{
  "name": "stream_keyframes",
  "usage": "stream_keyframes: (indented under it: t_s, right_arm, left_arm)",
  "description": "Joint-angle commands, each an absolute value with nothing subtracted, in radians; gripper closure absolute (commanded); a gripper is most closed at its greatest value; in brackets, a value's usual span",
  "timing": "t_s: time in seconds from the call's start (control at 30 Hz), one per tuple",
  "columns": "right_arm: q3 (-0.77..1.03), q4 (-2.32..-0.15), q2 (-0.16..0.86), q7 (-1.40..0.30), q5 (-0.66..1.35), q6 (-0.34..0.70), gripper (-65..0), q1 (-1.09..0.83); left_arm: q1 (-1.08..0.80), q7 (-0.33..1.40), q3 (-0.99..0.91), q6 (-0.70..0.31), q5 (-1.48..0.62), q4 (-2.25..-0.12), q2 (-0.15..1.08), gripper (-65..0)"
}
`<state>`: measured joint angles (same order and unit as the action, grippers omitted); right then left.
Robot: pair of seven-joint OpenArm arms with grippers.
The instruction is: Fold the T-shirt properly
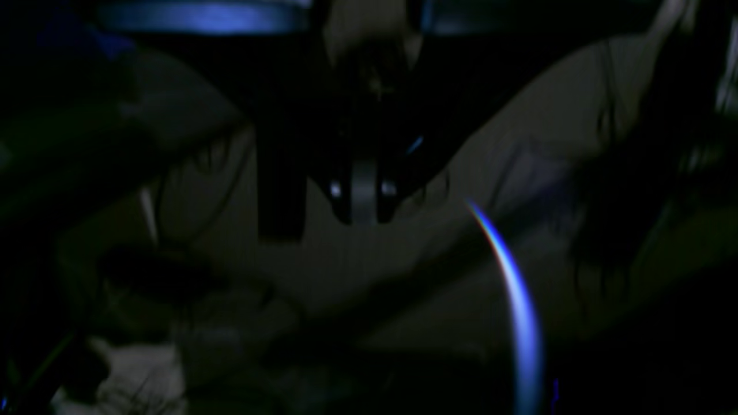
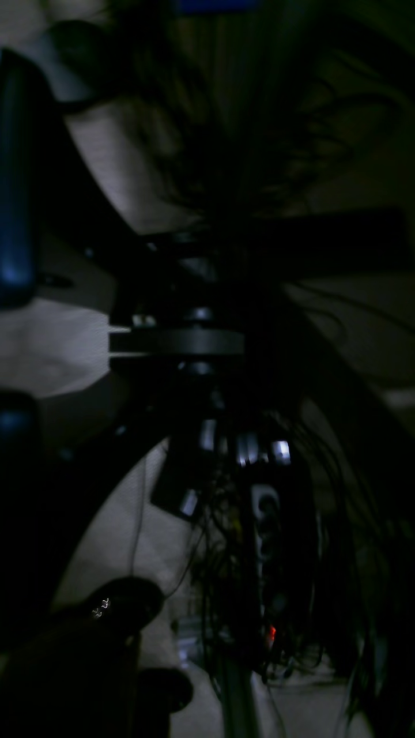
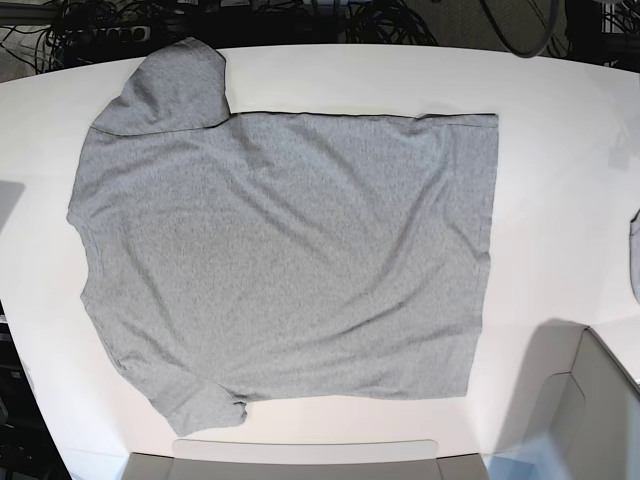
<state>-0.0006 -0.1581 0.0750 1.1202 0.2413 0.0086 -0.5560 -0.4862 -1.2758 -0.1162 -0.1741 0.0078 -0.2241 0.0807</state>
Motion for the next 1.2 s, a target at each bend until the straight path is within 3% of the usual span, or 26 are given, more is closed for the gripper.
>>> stream_keyframes:
  t_s: [0.0, 0.17, 0.4, 0.6, 0.77, 0.87, 1.17]
  right_arm:
    - [-0.005, -0.216, 0.077, 1.155, 0.249, 0.008, -0.3, -0.605]
    - [-0.008, -0.638, 0.079, 1.152, 0.259, 0.010, -0.9, -0.832]
    - [0.001, -1.331, 0.088, 0.990, 0.348, 0.008, -13.0, -1.125]
    - [0.002, -1.776, 0.272, 0.707, 0.688, 0.008, -17.7, -1.259]
    - [-0.001, -1.830, 0.486, 0.618, 0.961, 0.008, -23.6, -1.262]
    - [-0.002, -1.827, 0.561, 0.615, 1.086, 0.008, -24.3, -1.259]
    - [-0.012, -1.692, 0.599, 0.615, 1.199, 0.008, -24.3, -1.125]
  left_arm:
    - [-0.545, -1.339, -0.119, -0.168, 0.002, -0.275, 0.084, -0.1]
    - [-0.722, -1.337, -0.119, -0.163, 0.002, -0.639, 0.082, -1.2]
    - [-0.895, -1.334, -0.120, -0.160, 0.001, -1.070, 0.074, -10.1]
    - [-0.928, -1.234, -0.120, -0.160, 0.001, -1.234, 0.058, -13.3]
    - [-0.946, -1.185, -0.119, -0.160, 0.001, -1.257, 0.054, -13.3]
    - [-0.946, -1.181, -0.119, -0.160, 0.001, -1.256, 0.054, -13.3]
    - [-0.941, -1.179, -0.119, -0.160, 0.001, -1.256, 0.054, -13.3]
